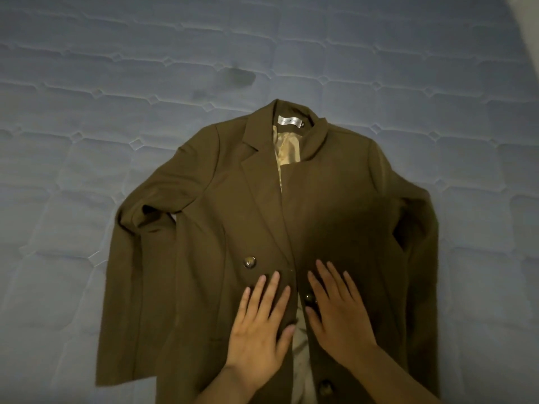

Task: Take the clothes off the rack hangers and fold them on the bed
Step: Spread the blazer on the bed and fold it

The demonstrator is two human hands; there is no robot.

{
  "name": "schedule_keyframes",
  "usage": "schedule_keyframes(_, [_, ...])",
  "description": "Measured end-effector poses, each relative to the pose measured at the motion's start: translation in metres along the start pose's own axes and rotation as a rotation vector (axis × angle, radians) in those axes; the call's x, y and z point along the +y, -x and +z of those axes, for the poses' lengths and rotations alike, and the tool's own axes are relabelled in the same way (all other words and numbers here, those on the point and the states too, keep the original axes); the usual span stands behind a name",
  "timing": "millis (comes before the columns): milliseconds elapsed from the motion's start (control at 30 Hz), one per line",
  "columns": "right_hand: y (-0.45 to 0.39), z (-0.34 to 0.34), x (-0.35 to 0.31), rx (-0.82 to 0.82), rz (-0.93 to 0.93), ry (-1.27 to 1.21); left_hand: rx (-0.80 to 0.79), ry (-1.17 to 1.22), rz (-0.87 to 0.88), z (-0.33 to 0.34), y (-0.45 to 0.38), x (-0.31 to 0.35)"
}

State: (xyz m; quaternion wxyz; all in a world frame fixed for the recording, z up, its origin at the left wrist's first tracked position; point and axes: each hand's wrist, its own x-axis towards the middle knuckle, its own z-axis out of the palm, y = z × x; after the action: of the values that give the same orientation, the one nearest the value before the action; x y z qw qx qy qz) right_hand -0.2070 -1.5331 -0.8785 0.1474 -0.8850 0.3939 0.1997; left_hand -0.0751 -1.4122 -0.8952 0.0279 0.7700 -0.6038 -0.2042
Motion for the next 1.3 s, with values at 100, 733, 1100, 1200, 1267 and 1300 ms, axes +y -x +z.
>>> schedule_keyframes(100, [0.019, 0.009, -0.008, -0.104, 0.017, 0.004, -0.009, -0.016, -0.054, 0.013, 0.017, 0.003])
schedule_keyframes(733, [0.004, 0.012, 0.017, 0.126, -0.126, -0.015, 0.097, -0.095, -0.114, 0.033, 0.027, 0.011])
schedule_keyframes(1100, [0.143, 0.090, 0.029, -0.013, -0.028, 0.011, -0.005, -0.091, -0.092, 0.051, 0.134, 0.037])
schedule_keyframes(1200, [0.163, 0.113, 0.030, -0.016, -0.031, 0.028, -0.044, -0.110, -0.029, 0.065, 0.145, 0.035])
schedule_keyframes(1267, [0.171, 0.126, 0.028, 0.001, -0.041, 0.046, -0.056, -0.125, 0.006, 0.072, 0.147, 0.029])
schedule_keyframes(1300, [0.171, 0.130, 0.027, 0.011, -0.056, 0.056, -0.052, -0.144, 0.032, 0.074, 0.146, 0.026])
